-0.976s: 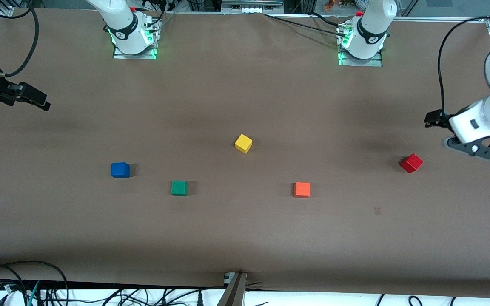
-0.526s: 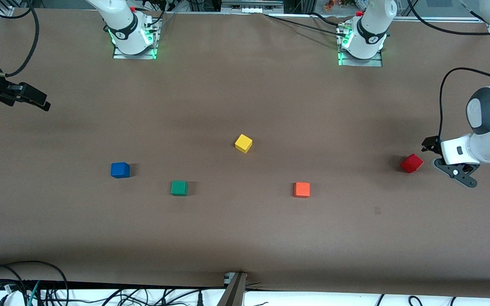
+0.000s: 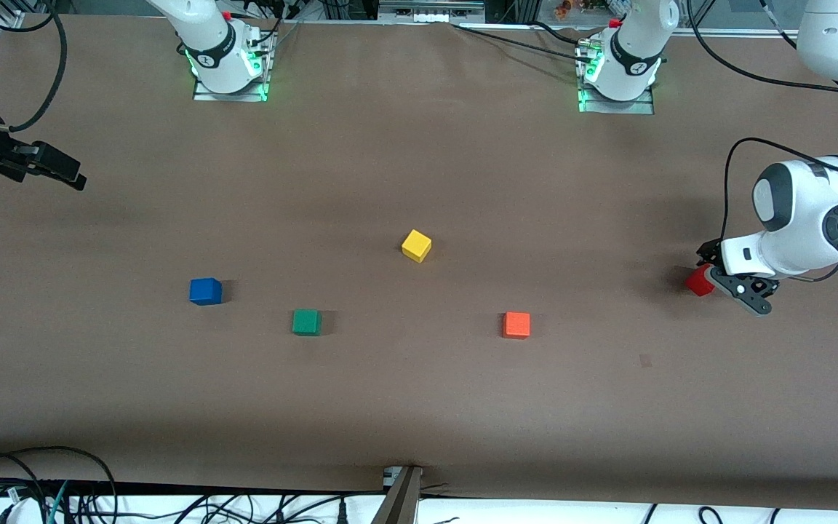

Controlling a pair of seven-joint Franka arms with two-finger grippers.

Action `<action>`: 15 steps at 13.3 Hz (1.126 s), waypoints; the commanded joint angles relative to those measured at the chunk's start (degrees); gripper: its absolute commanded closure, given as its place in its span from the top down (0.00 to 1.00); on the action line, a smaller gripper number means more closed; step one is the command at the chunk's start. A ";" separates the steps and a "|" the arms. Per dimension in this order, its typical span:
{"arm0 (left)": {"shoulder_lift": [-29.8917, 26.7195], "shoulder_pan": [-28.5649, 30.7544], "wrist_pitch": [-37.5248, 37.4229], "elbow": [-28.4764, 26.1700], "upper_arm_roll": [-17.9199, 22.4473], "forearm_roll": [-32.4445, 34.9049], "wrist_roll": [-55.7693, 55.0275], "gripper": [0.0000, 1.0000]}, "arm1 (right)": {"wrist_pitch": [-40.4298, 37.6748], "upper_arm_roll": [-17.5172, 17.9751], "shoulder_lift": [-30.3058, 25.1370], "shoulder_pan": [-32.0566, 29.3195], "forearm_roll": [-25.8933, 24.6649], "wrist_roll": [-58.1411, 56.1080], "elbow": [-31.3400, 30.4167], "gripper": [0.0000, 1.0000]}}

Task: Pass red block to right arm, stack on blue
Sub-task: 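Lower the left gripper onto the red cube and close on it, then lift the red cube with the left gripper toward the table middle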

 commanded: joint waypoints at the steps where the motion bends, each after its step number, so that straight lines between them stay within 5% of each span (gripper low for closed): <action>1: 1.75 0.69 2.99 -0.24 -0.33 0.93 1.66 1.00 | -0.33 -0.02 0.25 0.15 -0.72 0.19 0.94 1.00; 8: 3.52 1.22 8.35 -3.75 -0.33 0.84 2.46 1.00 | -0.33 -0.11 0.25 0.15 -0.72 0.19 0.94 1.00; 10: 3.17 1.22 8.09 -3.58 -0.33 0.84 3.33 0.41 | -0.24 -0.11 0.25 0.15 -0.72 0.19 0.94 1.00; 12: 2.73 1.22 7.65 -3.14 -0.33 0.84 4.03 0.16 | -0.16 -0.11 0.25 0.15 -0.72 0.19 0.94 1.00; 15: 0.53 1.04 4.77 -1.92 -1.21 0.93 9.11 0.10 | 0.02 -0.11 0.25 0.15 -0.72 0.19 0.94 1.00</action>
